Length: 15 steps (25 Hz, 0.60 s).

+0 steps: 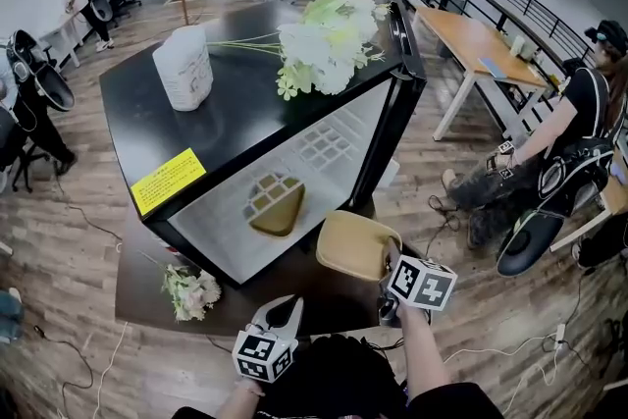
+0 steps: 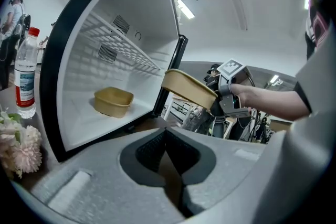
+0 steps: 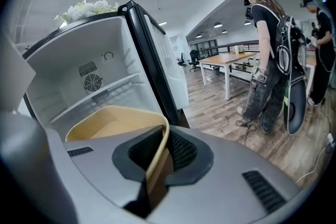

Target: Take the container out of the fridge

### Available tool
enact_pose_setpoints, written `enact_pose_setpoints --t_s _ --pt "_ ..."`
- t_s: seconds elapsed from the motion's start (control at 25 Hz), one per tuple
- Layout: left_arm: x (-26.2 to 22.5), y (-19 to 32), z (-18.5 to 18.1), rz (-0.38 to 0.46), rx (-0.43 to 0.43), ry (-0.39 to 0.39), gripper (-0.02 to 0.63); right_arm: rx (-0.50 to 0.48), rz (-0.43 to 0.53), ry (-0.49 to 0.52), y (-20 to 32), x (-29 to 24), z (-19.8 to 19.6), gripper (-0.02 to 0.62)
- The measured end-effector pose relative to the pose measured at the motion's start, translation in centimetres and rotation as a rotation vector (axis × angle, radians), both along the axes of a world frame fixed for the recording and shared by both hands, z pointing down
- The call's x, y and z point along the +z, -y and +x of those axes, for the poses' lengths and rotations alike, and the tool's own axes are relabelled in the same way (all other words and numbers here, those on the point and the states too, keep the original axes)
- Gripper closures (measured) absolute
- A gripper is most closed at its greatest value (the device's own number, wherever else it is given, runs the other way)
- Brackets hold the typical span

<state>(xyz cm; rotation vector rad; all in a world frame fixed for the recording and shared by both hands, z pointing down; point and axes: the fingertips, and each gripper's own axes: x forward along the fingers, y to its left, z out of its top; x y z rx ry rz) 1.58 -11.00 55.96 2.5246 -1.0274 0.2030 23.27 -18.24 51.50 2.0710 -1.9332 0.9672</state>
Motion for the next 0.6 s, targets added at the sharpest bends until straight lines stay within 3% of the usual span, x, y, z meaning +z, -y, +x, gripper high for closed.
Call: enact_pose_setpoints --t_s 0.6 --pt "0.5 -0.2 -0.4 -0.015 -0.015 0.026 0.598 0.080 -0.052 -0.030 -1.6 5.7 2.0 0.557"
